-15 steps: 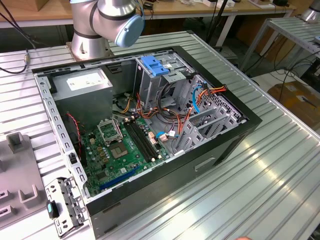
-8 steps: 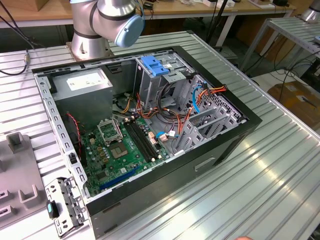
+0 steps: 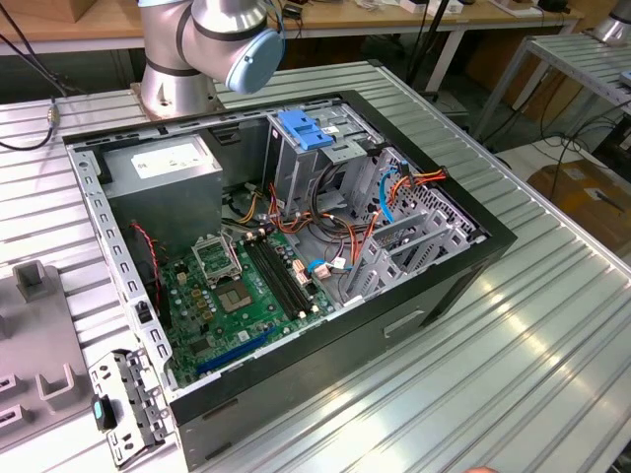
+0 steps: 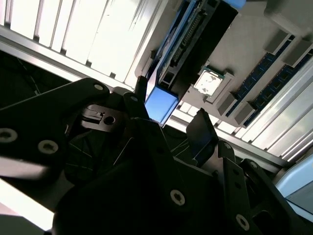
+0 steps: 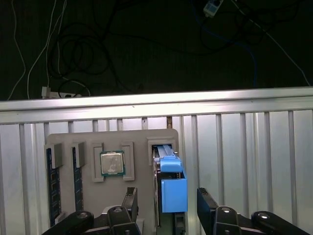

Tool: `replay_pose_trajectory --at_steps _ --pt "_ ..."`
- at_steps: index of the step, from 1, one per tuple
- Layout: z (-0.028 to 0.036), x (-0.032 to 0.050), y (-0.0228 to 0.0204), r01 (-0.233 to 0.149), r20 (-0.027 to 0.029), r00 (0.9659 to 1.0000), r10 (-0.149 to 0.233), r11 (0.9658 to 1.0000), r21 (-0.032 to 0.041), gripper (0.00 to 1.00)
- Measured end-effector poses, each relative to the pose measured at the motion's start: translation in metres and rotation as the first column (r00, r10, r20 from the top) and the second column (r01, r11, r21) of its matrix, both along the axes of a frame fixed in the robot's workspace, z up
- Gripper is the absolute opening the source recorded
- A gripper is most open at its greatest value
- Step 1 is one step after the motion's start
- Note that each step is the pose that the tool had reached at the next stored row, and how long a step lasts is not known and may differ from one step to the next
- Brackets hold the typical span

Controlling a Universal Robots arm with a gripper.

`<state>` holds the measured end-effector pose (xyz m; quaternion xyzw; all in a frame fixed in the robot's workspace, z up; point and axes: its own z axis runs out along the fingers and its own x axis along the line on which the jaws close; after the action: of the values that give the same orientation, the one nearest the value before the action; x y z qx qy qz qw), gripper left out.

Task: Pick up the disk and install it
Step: 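Pick up the disk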

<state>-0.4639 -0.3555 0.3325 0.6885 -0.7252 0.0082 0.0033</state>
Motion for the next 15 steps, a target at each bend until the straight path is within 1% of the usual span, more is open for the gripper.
replay_pose_trajectory --at_steps 9,12,15 --pt "-0.0009 -0.0008 0.0002 0.000 0.0006 1.0000 0.000 1.0000 0.0000 0.60" --pt "-0.0039 -0.0036 0.0012 0.000 0.0006 1.0000 0.000 1.0000 0.0000 0.60" --pt "-0.0099 -0.0042 0.0015 0.000 0.0007 1.0000 0.000 1.0000 0.0000 0.60"
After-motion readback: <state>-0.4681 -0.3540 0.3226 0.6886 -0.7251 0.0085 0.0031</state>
